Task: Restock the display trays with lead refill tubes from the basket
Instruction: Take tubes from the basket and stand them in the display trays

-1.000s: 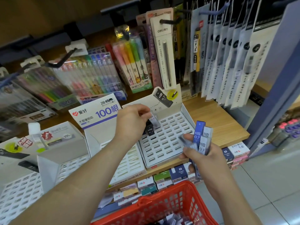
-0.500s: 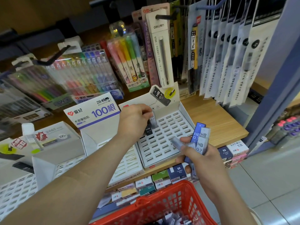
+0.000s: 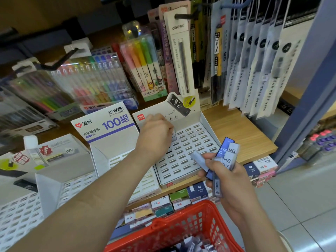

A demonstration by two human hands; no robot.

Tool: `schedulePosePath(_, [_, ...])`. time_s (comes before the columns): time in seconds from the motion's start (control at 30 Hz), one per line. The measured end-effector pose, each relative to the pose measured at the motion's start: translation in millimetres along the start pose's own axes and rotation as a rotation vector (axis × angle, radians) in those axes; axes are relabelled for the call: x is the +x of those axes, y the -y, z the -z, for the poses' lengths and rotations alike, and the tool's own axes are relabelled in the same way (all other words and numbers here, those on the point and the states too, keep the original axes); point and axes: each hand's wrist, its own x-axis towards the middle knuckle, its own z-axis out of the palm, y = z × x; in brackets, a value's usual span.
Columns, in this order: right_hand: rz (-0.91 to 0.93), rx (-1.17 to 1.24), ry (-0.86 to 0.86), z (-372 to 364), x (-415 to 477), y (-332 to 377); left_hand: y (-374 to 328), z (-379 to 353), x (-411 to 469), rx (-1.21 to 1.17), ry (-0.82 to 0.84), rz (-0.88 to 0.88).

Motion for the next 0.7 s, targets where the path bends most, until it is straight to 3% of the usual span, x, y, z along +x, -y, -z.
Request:
schedulePosePath(0.07, [-0.005,0.032,-0.005,-1,-1,2,-10,12,-8,-0.246,0.054,0.073])
schedulePosePath(0.17, [-0.024,0.059,0.010,-5,-4,6,-27,27,-38,-0.833,0.341,0.223])
schedulePosePath(0.23, [-0.034,0.085,0.052,-9,-6,8,-30,29,-56,-0.893,0.421,0.221])
schedulePosePath(0.5, [-0.028,0.274,0.013,-6,-4,16,-5,50,-87,-1.155,0.138,0.496])
schedulePosePath(0.6, [-0.015,0.337,0.061,-7,-5,16,-3,51,-97,-1.409,0.002,0.676])
schedulePosePath(0.7, [-0.011,0.278,0.168,-21,-12,12,-18,47,-109,-1.606,-0.026,0.793])
